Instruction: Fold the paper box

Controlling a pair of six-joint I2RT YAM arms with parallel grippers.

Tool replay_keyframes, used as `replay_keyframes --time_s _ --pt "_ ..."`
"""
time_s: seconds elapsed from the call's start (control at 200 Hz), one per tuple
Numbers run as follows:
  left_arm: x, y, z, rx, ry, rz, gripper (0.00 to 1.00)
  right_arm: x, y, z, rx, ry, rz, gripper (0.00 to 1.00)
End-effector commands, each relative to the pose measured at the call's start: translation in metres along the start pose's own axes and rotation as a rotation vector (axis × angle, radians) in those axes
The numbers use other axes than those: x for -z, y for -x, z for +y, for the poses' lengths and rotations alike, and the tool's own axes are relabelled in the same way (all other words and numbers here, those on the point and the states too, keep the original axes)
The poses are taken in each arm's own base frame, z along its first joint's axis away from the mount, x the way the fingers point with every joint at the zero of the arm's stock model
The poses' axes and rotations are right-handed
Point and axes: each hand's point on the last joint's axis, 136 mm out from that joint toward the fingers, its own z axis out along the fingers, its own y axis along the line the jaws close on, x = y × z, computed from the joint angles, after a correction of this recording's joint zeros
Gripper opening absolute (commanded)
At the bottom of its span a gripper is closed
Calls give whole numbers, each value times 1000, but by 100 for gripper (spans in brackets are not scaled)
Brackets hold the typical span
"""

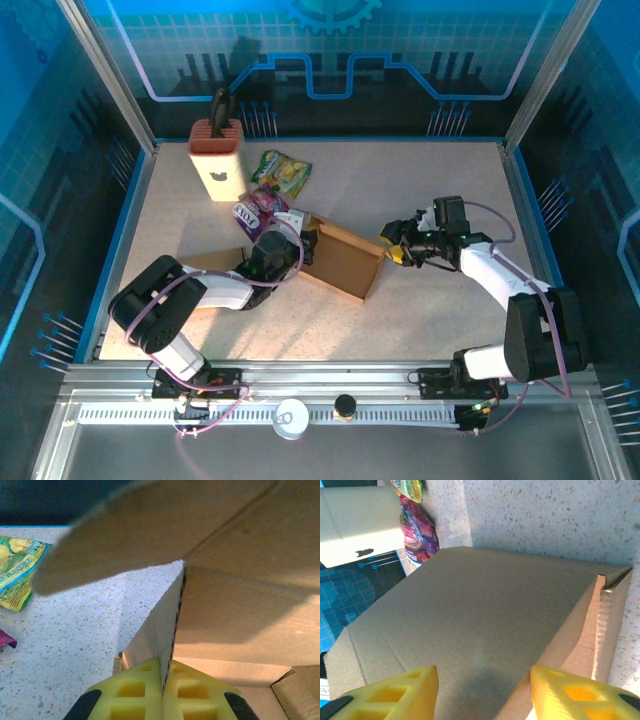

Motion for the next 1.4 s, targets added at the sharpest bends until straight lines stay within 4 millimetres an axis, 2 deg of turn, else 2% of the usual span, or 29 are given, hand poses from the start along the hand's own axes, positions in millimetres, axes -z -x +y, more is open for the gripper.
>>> replay_keyframes --time_s 0.0,0.425,0.62,0.94,1.16,1.396 --pt "4 -3 -17 46 -94 -10 1 -7 -8 6 27 22 23 50" --pt "23 -37 -7 134 -99 25 8 -8 -22 -10 207 -136 -86 43" --pt "29 -45 -6 183 -101 37 10 -8 -23 -23 239 -172 -119 40" --pt "38 -54 -5 255 -97 94 28 -11 -26 -32 251 -187 -138 36" --pt "49 -60 -3 324 -72 146 51 -11 -25 -37 249 -208 -151 35" --pt "66 -69 -6 403 -51 272 62 -11 -23 -38 248 -219 -164 35"
